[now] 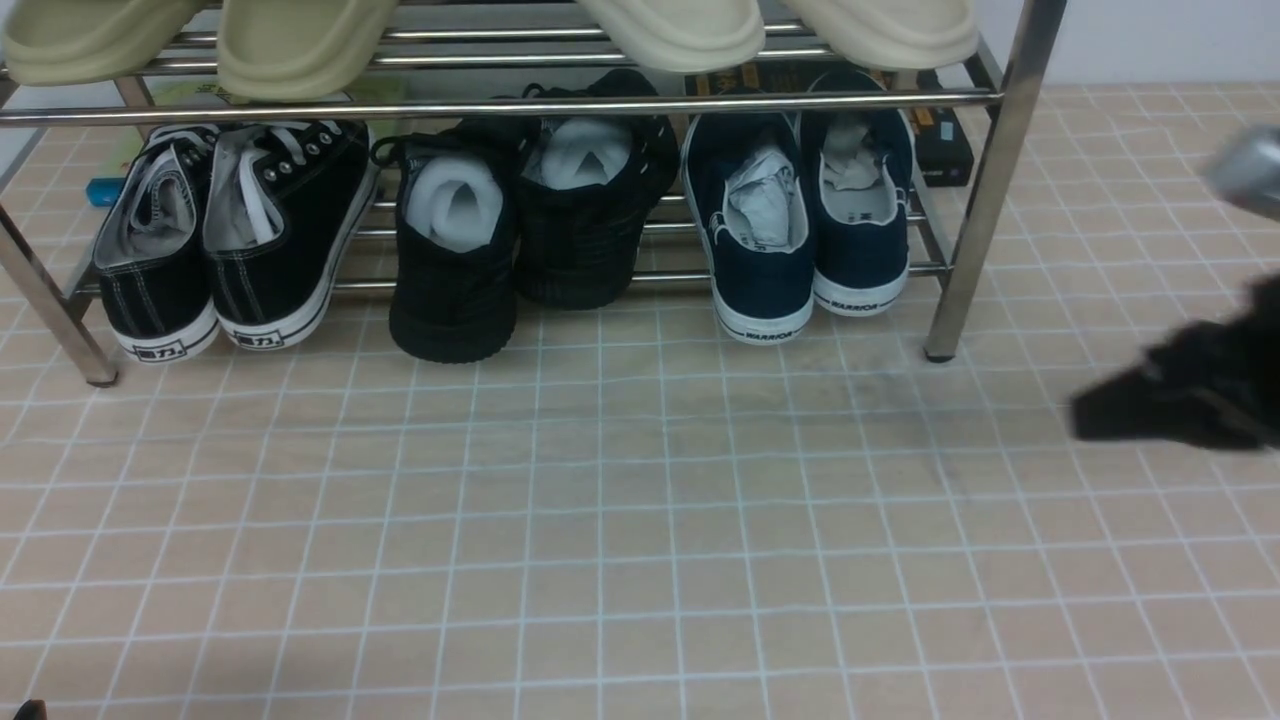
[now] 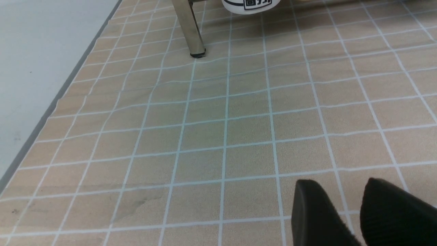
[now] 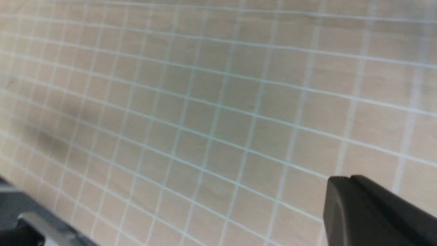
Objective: Take the shoes off the shelf from the light coffee tablecloth by hand.
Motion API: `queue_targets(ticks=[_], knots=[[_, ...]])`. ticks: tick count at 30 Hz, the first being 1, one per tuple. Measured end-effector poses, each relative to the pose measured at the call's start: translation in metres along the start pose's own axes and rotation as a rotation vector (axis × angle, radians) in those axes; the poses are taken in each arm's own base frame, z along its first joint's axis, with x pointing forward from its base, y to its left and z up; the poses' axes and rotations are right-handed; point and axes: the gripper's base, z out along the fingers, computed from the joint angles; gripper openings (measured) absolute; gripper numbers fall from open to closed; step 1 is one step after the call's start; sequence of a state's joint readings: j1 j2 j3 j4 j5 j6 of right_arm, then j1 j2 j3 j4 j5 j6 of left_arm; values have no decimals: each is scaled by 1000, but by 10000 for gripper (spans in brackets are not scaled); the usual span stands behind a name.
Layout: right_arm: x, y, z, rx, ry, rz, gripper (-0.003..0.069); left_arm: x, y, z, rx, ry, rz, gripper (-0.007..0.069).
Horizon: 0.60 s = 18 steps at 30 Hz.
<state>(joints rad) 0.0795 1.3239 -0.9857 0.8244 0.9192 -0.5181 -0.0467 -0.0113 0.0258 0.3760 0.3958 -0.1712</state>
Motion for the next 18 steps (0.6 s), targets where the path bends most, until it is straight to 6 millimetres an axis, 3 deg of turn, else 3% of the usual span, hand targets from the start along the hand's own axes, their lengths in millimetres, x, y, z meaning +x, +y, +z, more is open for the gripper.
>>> queue_targets(ticks=[8,13,18], knots=[[-80,36,71,-118,191,-150,8,0,0,0,0,0,0,240],[-106,56,107,-5,263,-237,27,0,0,0,0,0,0,240],[-122,83,121,110,203,-268,48,0,0,0,0,0,0,240]])
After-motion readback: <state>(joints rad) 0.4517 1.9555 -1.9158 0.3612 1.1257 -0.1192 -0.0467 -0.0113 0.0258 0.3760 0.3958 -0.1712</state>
